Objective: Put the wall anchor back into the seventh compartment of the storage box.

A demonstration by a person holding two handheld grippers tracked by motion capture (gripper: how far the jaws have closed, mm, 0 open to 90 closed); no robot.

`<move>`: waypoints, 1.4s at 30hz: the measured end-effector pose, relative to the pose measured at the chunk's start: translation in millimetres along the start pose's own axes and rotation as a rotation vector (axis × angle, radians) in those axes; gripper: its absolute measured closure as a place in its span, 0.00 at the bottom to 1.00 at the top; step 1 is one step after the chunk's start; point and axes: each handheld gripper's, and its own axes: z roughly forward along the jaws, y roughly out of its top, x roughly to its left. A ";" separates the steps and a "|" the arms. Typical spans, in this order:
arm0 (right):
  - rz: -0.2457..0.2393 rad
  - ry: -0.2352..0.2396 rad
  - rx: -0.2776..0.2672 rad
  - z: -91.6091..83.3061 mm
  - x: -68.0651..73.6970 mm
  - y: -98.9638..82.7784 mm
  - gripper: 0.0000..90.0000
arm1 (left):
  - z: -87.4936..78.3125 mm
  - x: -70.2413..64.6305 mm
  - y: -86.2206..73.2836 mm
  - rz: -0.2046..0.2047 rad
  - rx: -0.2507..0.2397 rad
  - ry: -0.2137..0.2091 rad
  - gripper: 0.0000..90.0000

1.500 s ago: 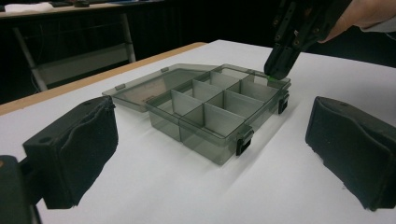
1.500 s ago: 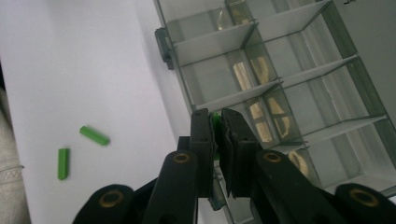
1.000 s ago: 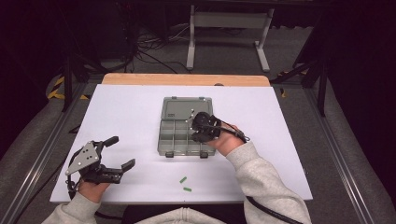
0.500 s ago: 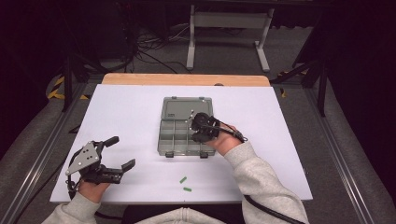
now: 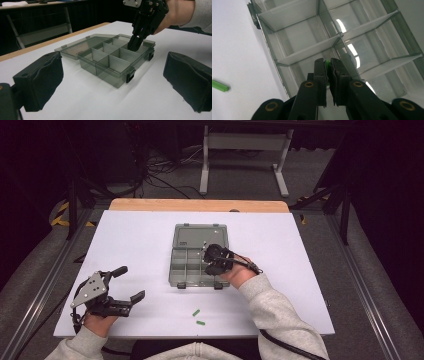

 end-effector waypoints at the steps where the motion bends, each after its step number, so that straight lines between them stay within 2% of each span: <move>1: 0.000 0.001 0.002 1.0 0.0 -0.2 0.93 | -0.1 -0.1 0.0 -0.001 0.001 0.000 0.04; 6: -0.002 0.006 0.015 5.0 0.2 -0.8 0.91 | -0.1 -0.2 -0.1 -0.001 0.000 0.001 0.04; 10: 0.013 0.020 0.001 3.2 0.4 -0.6 0.84 | 0.1 -0.1 -0.1 0.000 0.003 -0.001 0.04; 11: 0.018 0.038 -0.029 -2.7 0.0 0.1 0.78 | 0.1 -0.2 -0.2 -0.001 0.003 -0.001 0.04; 12: 0.020 0.042 -0.034 -5.0 0.3 0.5 0.75 | 0.1 -0.2 -0.1 -0.001 0.002 -0.001 0.04; 17: 0.005 0.045 -0.081 -18.9 6.2 3.7 0.62 | -0.3 -0.1 0.1 0.001 0.002 -0.002 0.04; 18: 0.005 0.045 -0.081 -18.9 6.2 3.7 0.62 | -0.3 -0.1 0.1 0.001 0.002 -0.002 0.04; 22: -0.018 0.044 -0.100 -27.3 15.5 7.0 0.55 | 0.0 -0.4 0.1 0.002 0.001 -0.002 0.04; 30: -0.076 0.080 -0.113 -34.5 39.9 10.1 0.43 | 0.3 -0.7 0.1 0.002 -0.002 -0.003 0.04; 42: -0.119 0.115 -0.126 -37.2 67.3 7.4 0.40 | 0.0 -0.9 0.3 0.003 -0.002 -0.003 0.04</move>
